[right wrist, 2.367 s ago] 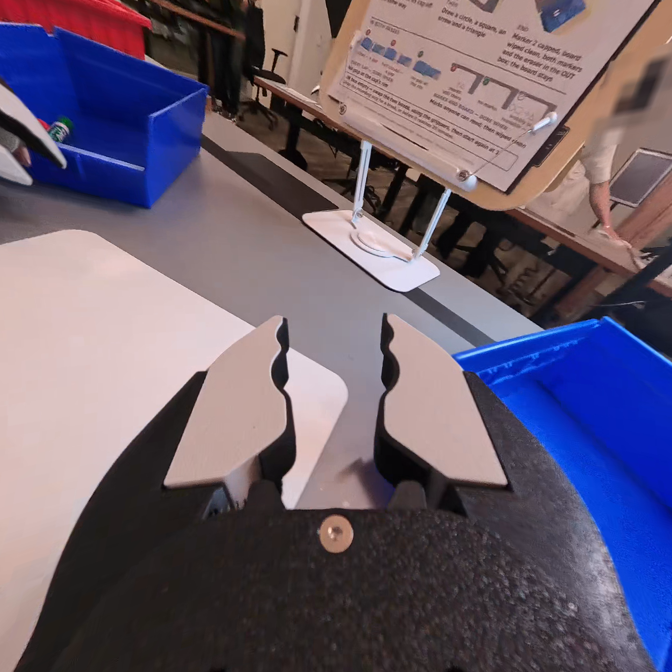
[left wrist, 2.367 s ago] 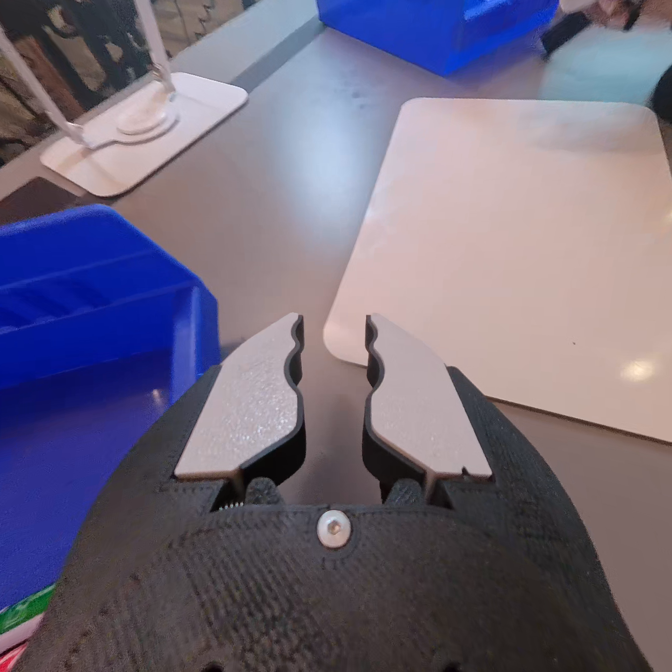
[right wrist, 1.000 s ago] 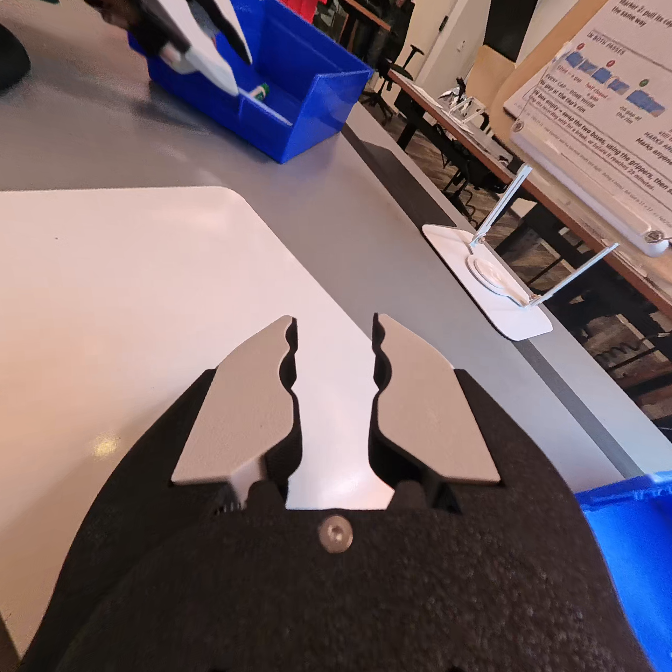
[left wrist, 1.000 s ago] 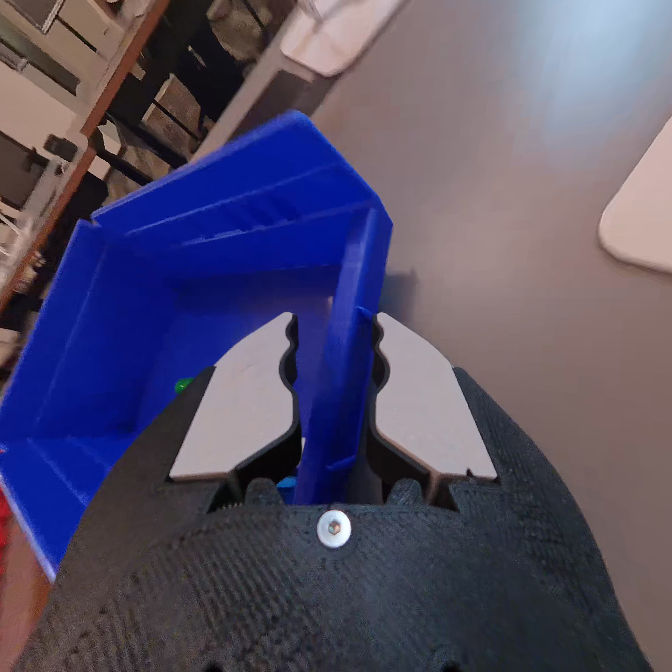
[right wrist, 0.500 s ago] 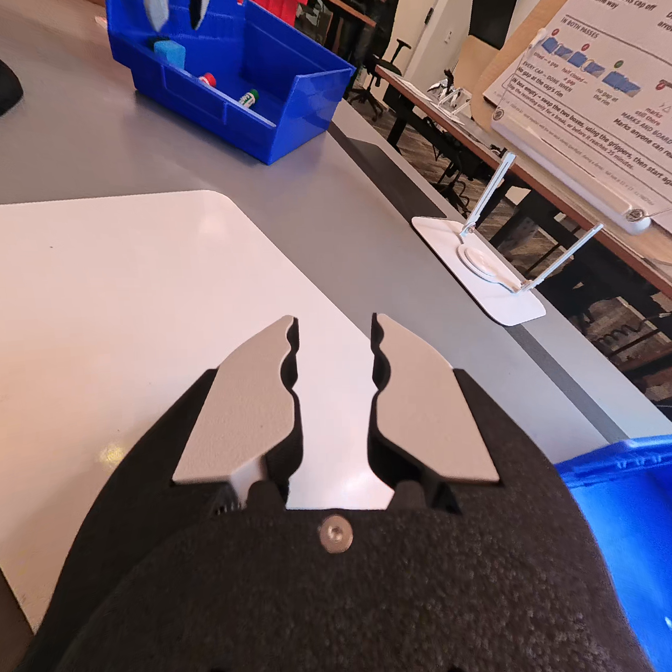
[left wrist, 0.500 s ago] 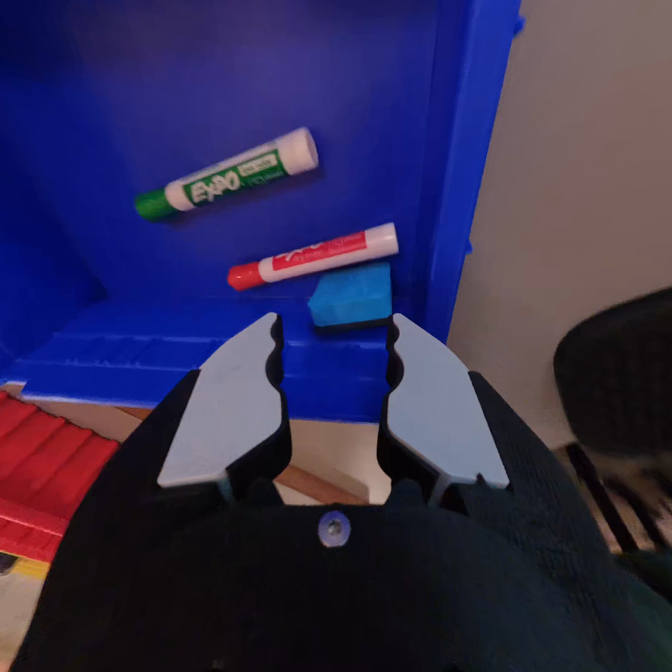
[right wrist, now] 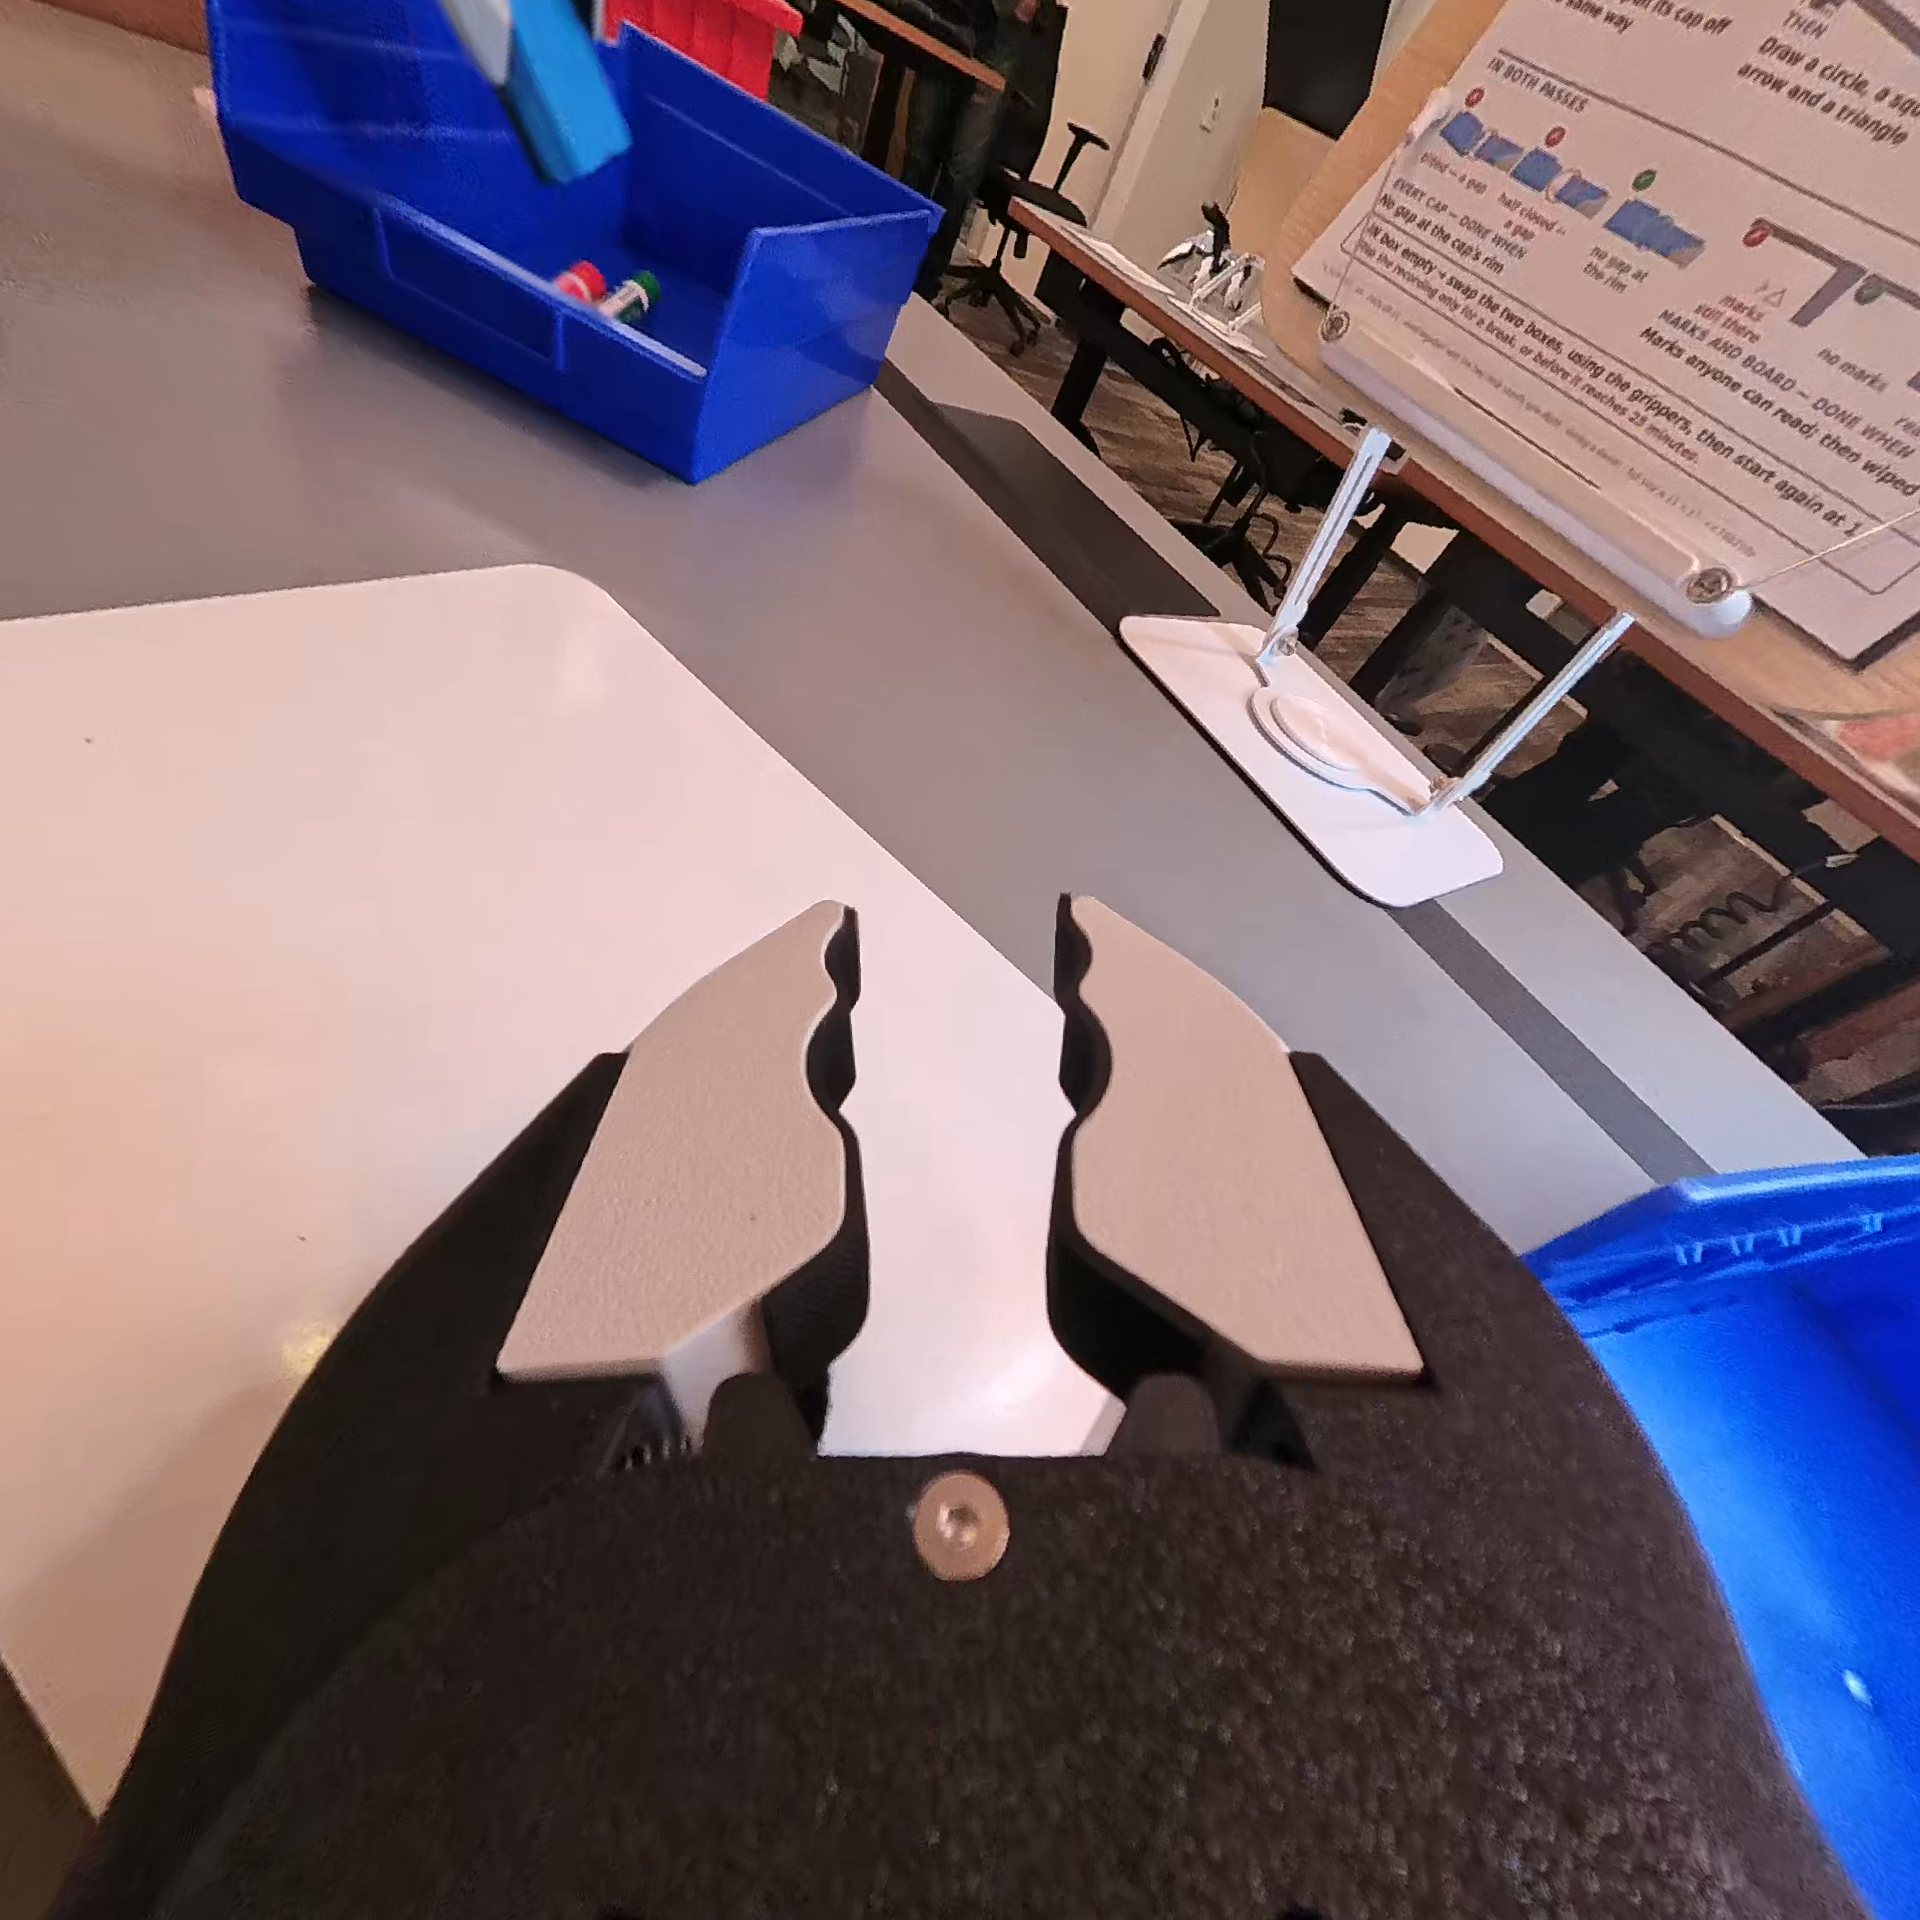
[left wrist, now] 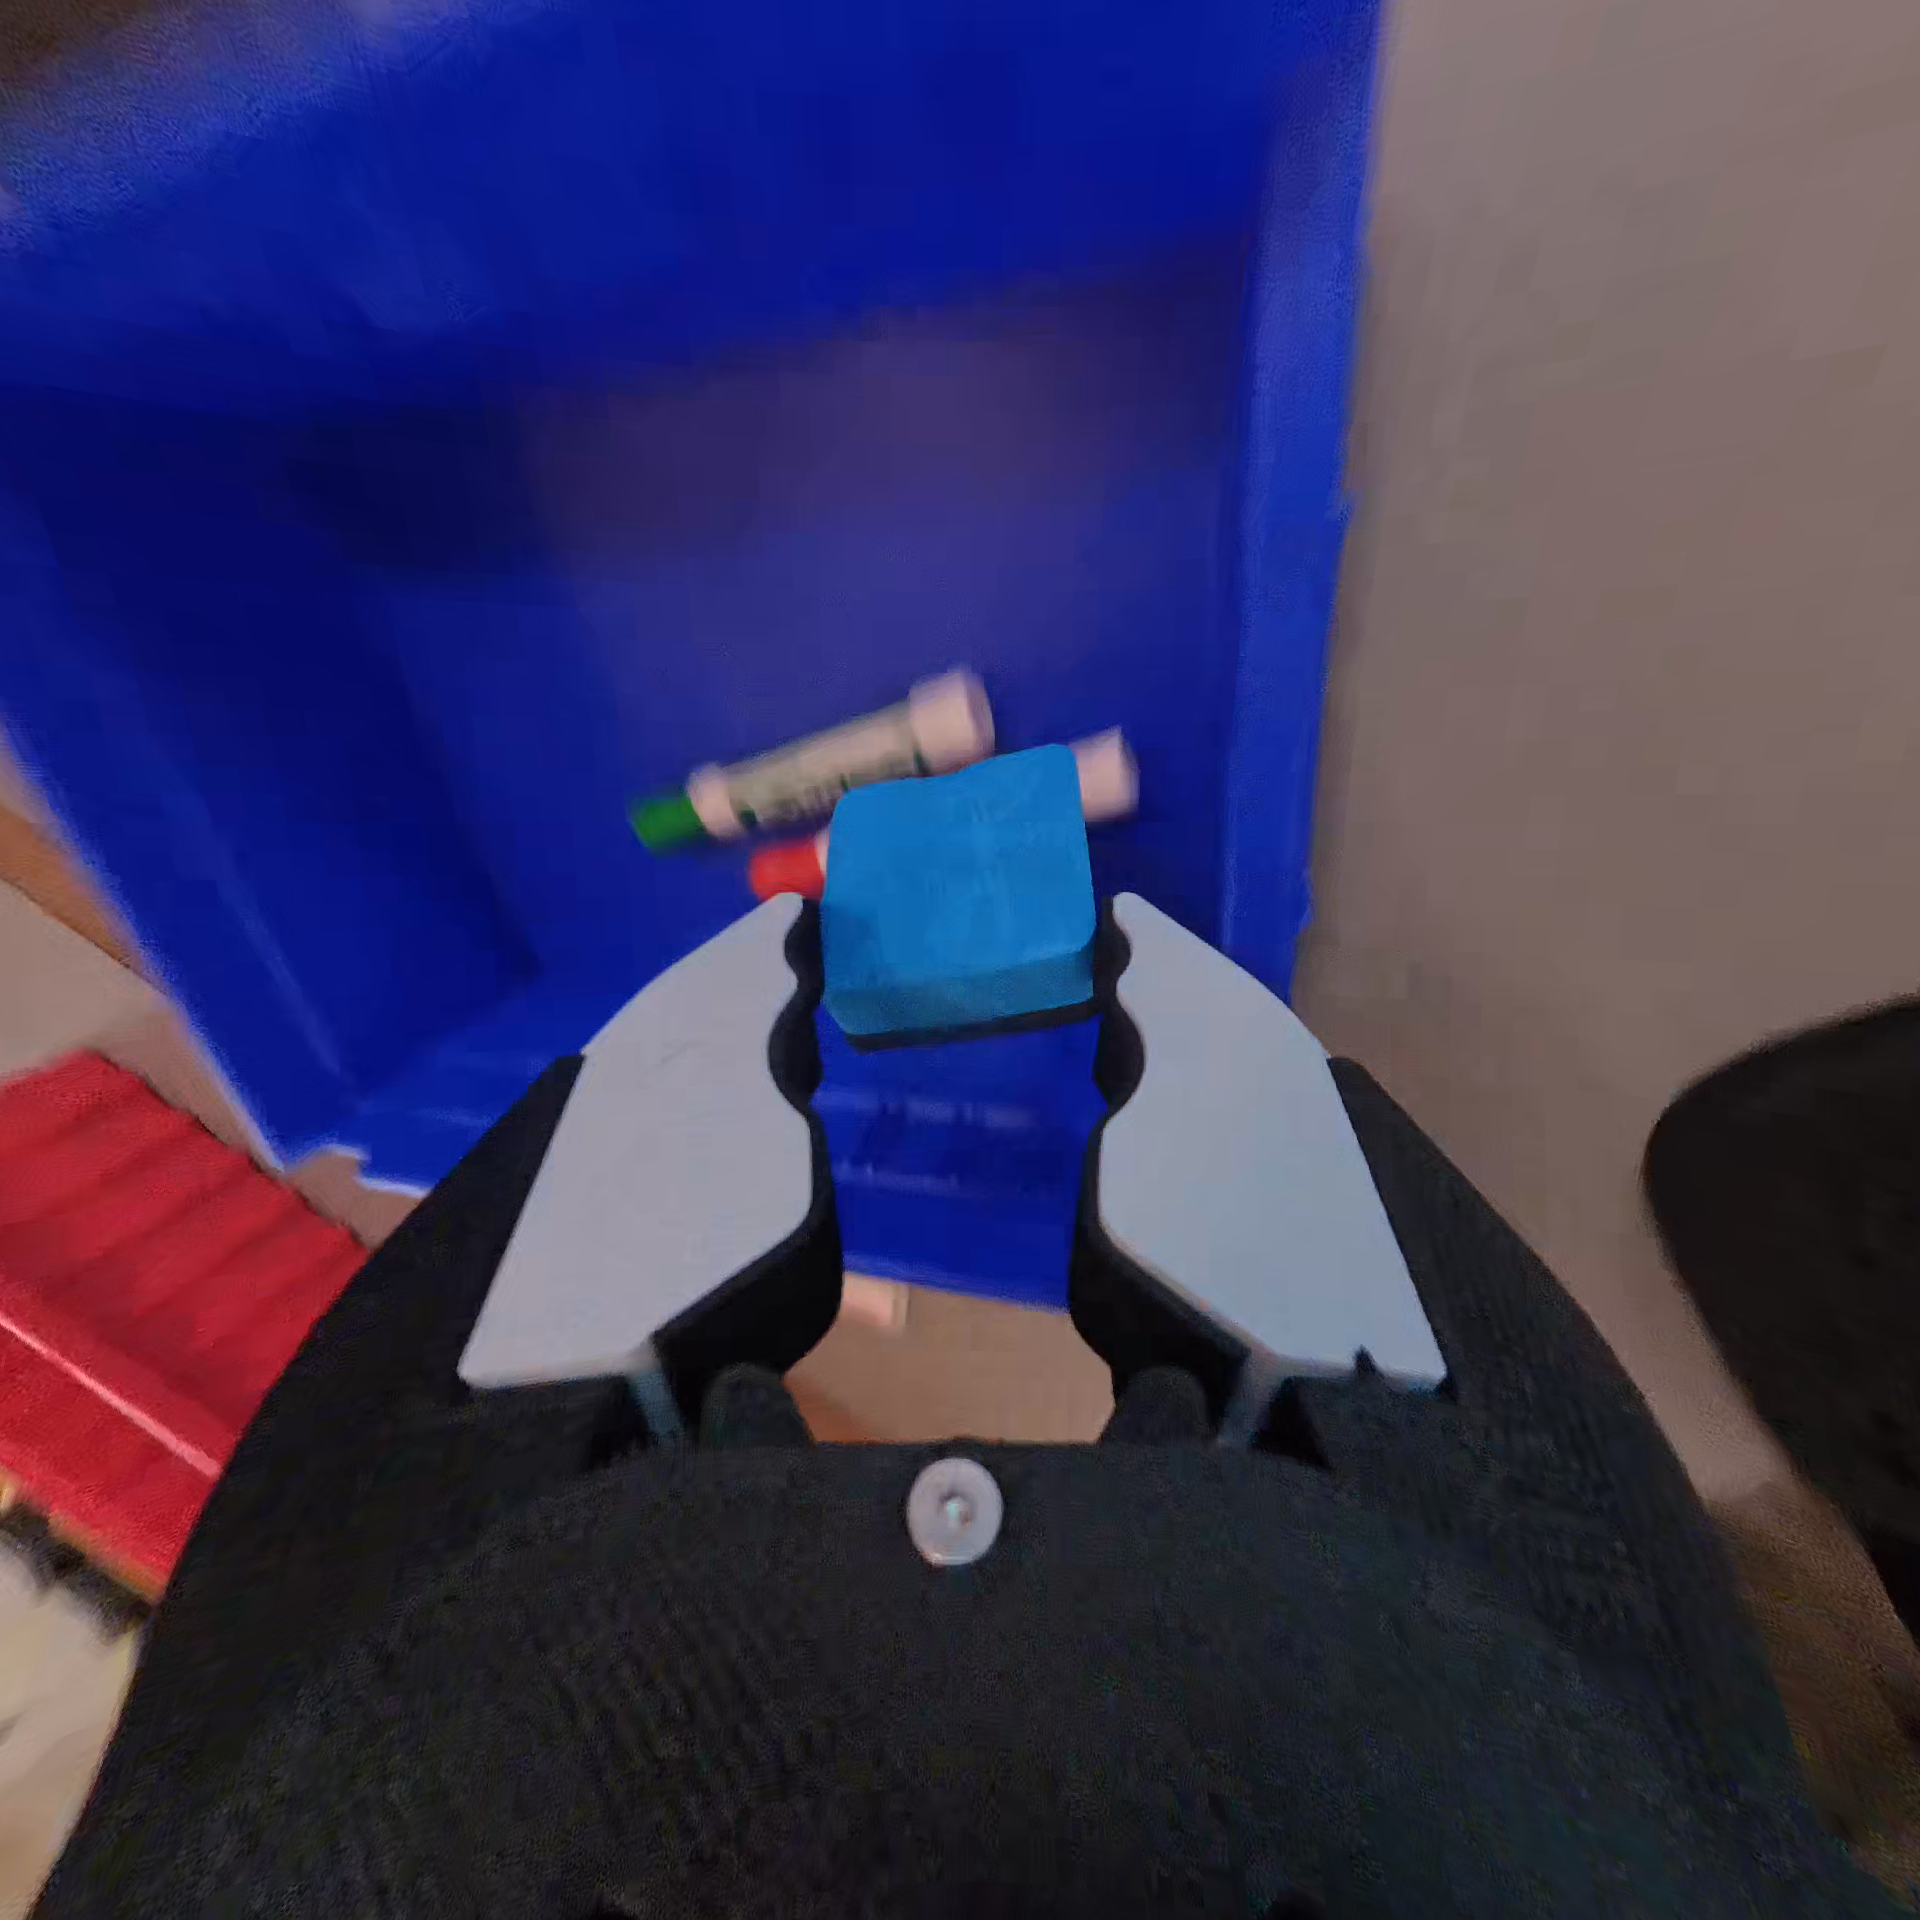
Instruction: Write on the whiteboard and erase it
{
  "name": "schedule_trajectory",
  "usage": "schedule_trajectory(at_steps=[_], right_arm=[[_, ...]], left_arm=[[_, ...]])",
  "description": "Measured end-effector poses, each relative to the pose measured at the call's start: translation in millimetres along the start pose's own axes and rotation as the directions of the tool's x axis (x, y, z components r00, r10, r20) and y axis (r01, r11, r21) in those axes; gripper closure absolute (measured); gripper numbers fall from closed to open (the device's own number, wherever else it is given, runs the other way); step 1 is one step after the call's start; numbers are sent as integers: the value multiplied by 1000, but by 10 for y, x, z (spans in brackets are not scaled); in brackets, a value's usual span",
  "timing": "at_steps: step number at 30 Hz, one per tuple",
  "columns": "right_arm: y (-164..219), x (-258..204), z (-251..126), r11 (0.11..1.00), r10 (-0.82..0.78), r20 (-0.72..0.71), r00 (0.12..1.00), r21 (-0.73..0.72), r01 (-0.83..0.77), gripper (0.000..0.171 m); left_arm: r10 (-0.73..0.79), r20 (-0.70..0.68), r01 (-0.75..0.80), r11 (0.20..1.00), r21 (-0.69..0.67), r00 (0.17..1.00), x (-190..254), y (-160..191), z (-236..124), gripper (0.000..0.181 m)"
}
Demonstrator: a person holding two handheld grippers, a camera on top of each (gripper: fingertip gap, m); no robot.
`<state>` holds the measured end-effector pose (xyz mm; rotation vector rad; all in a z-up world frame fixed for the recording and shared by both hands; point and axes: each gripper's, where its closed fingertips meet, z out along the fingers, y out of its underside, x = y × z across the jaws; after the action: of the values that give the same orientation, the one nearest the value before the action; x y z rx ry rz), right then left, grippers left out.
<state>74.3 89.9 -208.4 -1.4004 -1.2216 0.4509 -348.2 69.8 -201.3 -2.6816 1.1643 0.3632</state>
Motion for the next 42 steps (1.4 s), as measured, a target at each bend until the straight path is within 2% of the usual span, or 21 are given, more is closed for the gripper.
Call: schedule_trajectory(at_steps=[1,3,6,9,11,13,14,16,18,20,22,23,25,27,30,34,36,39,42], right_arm=[[-24,-15,2,1000,8,7,1000,9,-8,134],[-133,-107,28,998,40,53,998,43,-43,131],[-327,-368,155,999,8,168,986,34,-14,118],[-598,-674,277,999,-6,310,951,48,-9,107],[-704,-833,343,1000,20,412,911,13,-28,95],[-690,-950,408,999,17,484,875,-48,7,92],[-644,-1007,434,996,-1,513,859,-77,47,94],[-537,-1148,438,987,-23,578,816,-117,111,114],[-497,-1195,448,988,-28,584,811,-107,112,115],[-485,-1159,466,989,45,577,816,-139,44,116],[-380,-882,572,977,110,486,867,-214,-3,116],[-277,-617,667,963,144,381,913,-265,-41,116],[30,49,836,920,210,100,972,-356,-162,115],[359,606,892,860,292,-141,946,-395,-324,115],[750,1020,864,787,311,-341,887,-431,-442,115],[1095,1219,728,738,227,-448,865,-500,-452,114],[1167,1201,690,715,274,-447,852,-498,-491,102],[1021,1203,643,755,292,-435,852,-442,-485,93],[556,1143,610,859,275,-360,892,-324,-396,92]], left_arm=[[-10,31,5,987,163,999,54,-234,-190,130],[25,38,-39,883,468,999,394,-695,-550,130],[127,27,-108,689,716,992,1138,-1192,-758,131],[240,-21,-119,554,824,970,1859,-1540,-697,131],[309,-28,-136,496,857,951,2211,-1716,-653,131],[365,-23,-156,453,878,931,2461,-1846,-649,131],[389,-12,-170,428,888,921,2553,-1895,-664,131],[414,36,-218,403,889,909,2650,-1951,-661,131],[428,69,-257,400,880,901,2674,-1934,-599,130],[393,17,-179,381,907,919,2642,-1929,-602,129],[308,-14,-122,417,901,951,2453,-1917,-527,125],[270,-29,-90,419,903,962,2346,-1899,-498,126],[218,-143,46,398,916,965,2204,-1859,-494,132],[164,-228,151,383,911,960,2071,-1833,-457,137],[109,-193,138,380,915,975,1903,-1805,-383,141],[84,-189,144,375,916,978,1824,-1793,-362,141],[80,-188,145,377,915,979,1800,-1792,-346,141],[66,-196,155,389,908,978,1760,-1790,-294,141],[45,-204,171,391,905,978,1714,-1782,-274,141]])
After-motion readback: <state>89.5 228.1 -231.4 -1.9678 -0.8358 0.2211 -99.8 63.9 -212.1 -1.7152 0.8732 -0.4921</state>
